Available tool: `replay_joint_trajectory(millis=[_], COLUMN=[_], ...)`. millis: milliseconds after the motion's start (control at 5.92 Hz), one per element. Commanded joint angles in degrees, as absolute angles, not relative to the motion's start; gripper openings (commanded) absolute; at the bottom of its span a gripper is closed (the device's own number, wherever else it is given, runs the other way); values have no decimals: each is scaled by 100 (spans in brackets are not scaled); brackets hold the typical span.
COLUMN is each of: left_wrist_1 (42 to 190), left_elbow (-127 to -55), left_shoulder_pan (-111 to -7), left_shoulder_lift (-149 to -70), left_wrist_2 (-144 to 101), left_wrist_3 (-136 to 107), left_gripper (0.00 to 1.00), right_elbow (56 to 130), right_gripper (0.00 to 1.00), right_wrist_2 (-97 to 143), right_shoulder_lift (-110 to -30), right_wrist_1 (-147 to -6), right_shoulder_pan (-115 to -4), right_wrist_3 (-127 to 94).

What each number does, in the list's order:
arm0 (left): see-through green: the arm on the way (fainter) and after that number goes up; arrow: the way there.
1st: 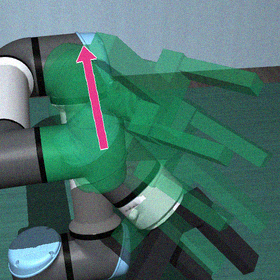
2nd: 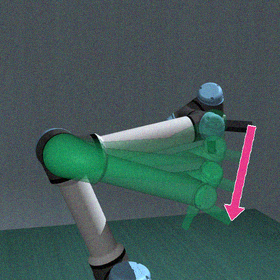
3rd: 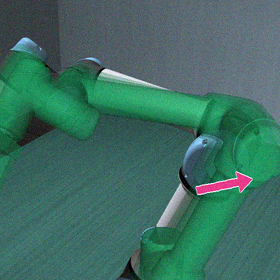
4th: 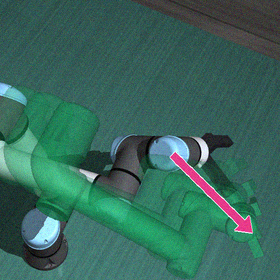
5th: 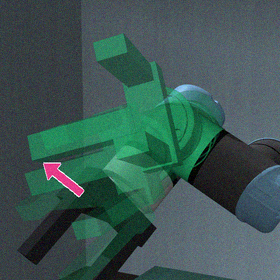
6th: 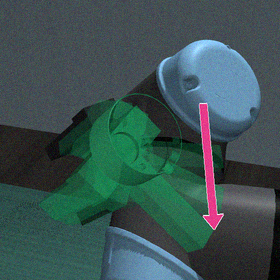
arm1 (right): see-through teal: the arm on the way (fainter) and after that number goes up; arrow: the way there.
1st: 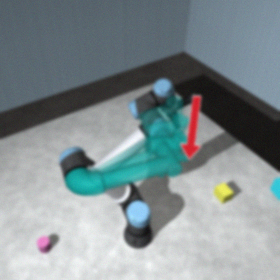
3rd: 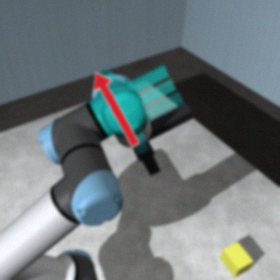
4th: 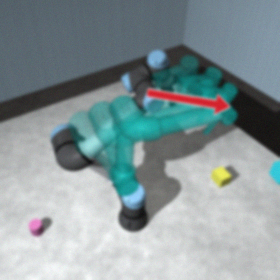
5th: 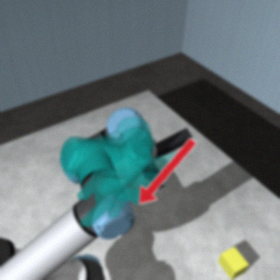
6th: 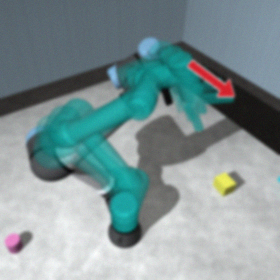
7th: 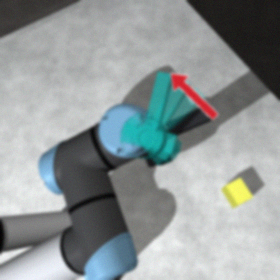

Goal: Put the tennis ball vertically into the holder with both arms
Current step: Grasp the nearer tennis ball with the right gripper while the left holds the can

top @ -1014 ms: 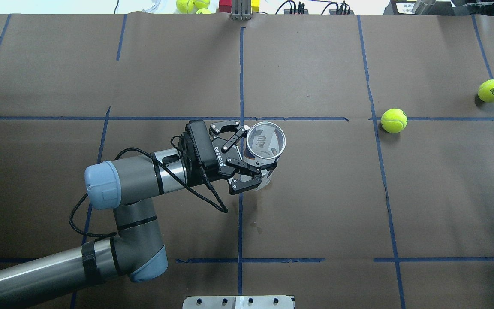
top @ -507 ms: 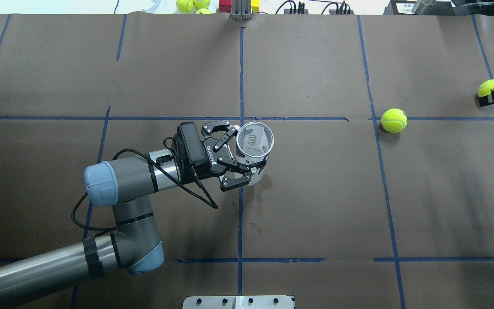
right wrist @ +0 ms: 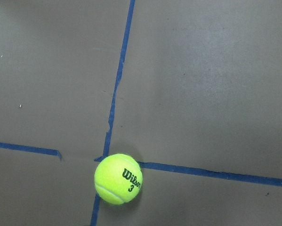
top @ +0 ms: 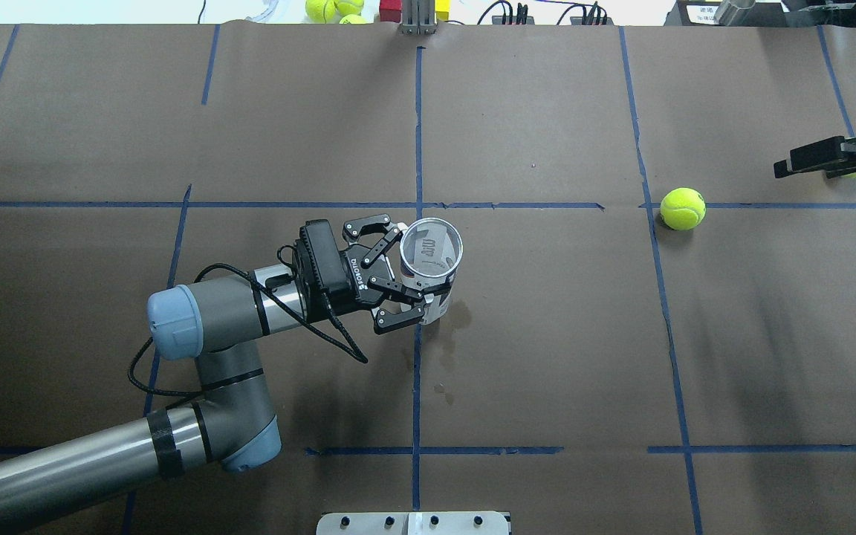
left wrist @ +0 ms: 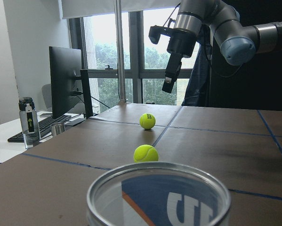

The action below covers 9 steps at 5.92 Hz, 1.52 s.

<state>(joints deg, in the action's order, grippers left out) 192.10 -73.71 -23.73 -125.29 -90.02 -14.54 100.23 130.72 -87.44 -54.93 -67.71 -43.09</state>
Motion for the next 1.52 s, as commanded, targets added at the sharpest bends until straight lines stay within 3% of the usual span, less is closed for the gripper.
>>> replay_joint_trajectory(millis=[0, 1352], left_wrist_1=[19459, 19669], left_elbow=[-7251, -7181], left_shoulder_pan=[-2347, -2241], left_shoulder_lift=[-12542, -12480], left_wrist_2=[-9000, -8991], left_wrist_3=[-1477, -1485], left_gripper=[78, 81], right_elbow=[10002, 9617], right_gripper=[100, 100], right_wrist_2=[12868, 12088], right_shoulder_lift=[-8649, -8263], right_wrist_1=[-5502, -5493], right_shoulder_pan=[-6619, -5918], right_wrist_3=[-4403, -4737])
